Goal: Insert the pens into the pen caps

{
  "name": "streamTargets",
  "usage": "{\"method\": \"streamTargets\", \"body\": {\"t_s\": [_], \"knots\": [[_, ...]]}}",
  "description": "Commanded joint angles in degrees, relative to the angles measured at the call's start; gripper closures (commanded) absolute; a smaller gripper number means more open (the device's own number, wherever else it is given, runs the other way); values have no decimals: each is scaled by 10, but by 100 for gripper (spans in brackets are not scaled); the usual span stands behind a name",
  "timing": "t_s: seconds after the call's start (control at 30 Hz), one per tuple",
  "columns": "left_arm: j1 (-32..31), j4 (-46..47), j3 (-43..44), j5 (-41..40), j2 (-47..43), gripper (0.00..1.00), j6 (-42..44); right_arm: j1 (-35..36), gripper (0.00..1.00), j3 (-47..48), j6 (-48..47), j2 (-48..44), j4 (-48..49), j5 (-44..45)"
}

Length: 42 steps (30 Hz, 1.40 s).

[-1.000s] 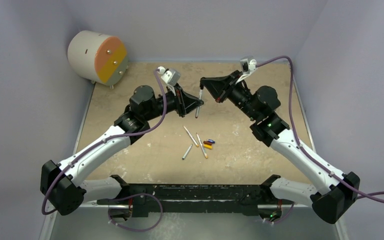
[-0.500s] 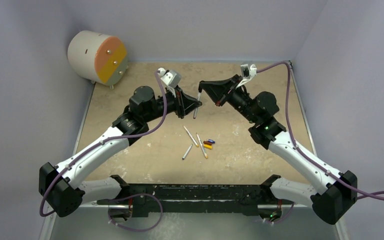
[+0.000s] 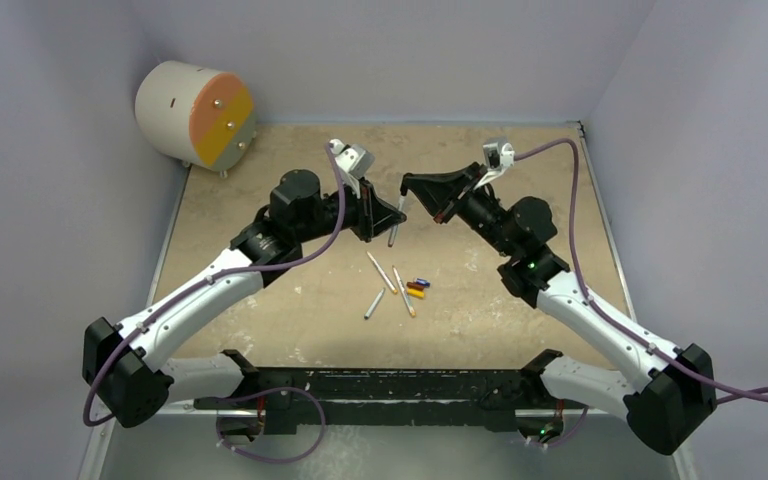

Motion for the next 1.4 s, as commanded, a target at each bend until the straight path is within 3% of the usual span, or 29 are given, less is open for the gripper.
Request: {"method": "streamTargets", "body": {"t_s": [0.0,0.77,0.97,1.13,1.37], "knots": [[9,165,80,-41,-9,100,-1,15,100,-47,-8,1,-112,-101],[9,136,129,-30,-3,100,33,16,100,-71,-9,-7,-132,-127],[9,88,143,76,4,100,64,15,100,-80,-22,-61,-101,-95],[8,11,148,177,9,100,111,15,100,-35,-49,-112,-101,-65],[8,-36,138,230,5,100,126,15,79,51,-81,-114,-137,-44]]}}
